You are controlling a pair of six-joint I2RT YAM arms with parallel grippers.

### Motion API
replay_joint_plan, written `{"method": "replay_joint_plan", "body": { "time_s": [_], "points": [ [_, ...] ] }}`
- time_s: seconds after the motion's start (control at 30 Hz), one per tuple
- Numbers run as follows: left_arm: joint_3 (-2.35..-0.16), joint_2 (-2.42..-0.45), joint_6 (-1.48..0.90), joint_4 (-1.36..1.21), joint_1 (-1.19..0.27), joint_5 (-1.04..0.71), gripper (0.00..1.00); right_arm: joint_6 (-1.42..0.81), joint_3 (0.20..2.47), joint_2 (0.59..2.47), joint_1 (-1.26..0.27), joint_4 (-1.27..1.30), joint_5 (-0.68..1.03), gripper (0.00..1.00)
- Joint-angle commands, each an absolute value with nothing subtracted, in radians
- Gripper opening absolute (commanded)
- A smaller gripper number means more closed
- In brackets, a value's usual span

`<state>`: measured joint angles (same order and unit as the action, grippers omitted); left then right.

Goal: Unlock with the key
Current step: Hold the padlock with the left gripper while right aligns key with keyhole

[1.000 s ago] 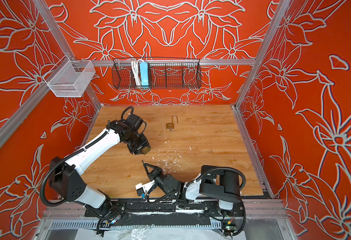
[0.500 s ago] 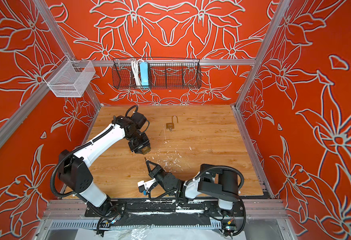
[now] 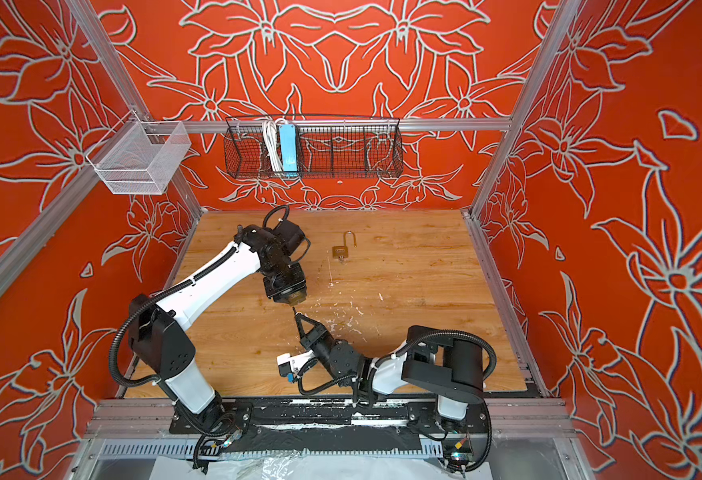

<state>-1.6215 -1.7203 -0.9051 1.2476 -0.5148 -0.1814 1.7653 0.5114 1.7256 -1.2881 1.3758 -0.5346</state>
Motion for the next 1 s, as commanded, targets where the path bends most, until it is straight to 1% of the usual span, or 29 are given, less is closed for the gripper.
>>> {"method": "replay_joint_plan", "body": {
  "time_s": [0.0, 0.97],
  "points": [
    [-1.647, -1.703, -0.897, 1.294, -0.523, -0.151, 0.0, 1.764, 0.522, 1.696, -1.276, 1.411, -0.573, 0.0],
    [-1.654, -1.68, -0.902, 1.302, -0.525, -0.113, 0.0, 1.693, 0.528, 1.749, -1.275, 1.411, -0.581, 0.0]
  ]
}}
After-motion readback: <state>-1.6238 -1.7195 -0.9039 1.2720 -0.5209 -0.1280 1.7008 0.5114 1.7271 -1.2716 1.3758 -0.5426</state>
